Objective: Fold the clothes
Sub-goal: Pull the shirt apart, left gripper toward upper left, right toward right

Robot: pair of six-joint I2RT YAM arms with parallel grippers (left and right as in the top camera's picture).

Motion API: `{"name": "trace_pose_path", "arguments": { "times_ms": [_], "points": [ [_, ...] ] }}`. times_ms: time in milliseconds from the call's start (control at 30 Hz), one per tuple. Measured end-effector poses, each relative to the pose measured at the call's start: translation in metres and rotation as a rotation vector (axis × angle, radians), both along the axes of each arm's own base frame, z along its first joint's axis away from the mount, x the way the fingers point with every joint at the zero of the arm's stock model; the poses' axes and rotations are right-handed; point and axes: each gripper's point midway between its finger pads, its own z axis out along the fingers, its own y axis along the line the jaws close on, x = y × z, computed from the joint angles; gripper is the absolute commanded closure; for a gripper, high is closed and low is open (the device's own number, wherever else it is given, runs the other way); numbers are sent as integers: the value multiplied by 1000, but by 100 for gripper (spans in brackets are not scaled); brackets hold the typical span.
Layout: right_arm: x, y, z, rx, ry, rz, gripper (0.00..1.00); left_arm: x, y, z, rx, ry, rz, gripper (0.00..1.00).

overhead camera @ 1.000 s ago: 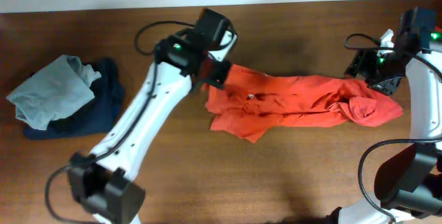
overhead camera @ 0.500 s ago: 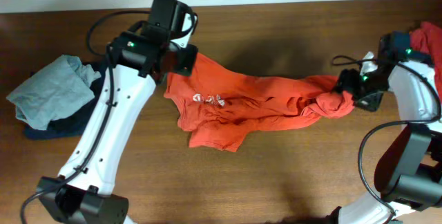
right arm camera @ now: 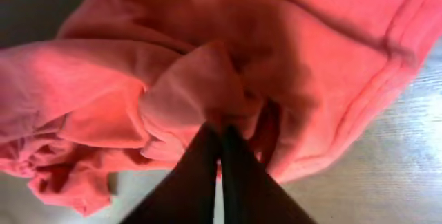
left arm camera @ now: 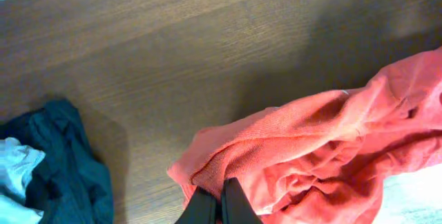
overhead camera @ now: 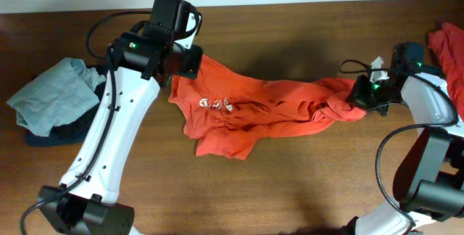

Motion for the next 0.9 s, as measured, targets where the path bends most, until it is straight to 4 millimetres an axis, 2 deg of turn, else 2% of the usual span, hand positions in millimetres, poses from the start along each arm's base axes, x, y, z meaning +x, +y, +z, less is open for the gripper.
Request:
{"name": "trace_pose_path", "arguments": {
  "times_ms": [200,333,433,567,600,633,700,800,900],
  "points": [
    [-1,8,3,45,-2,7,96,1,5,2,21,-12,15,99],
    [-3,4,2,38,9,-8,96,-1,11,9,39,-30,30,99],
    [-17,-19,-2,-26,87,-104,96,-5,22,12,76,-34,58,99],
    [-21,-72,18,-73,54,-269,96,-5,36,19,85,-49,93,99],
    [-23,-83,24,-76,39,-301,87,-5,40,21,84,-54,102,99],
    [-24,-88,28,-75,29,-319,73,-5,42,23,83,-58,108,99],
    [-25,-94,34,-72,9,-332,55,-6,45,26,82,-67,115,99],
    [-22,-87,36,-48,-4,-308,42,-7,50,32,82,-82,125,99],
    [-22,-72,35,-30,10,-268,36,-8,50,33,82,-85,126,99]
  ]
}}
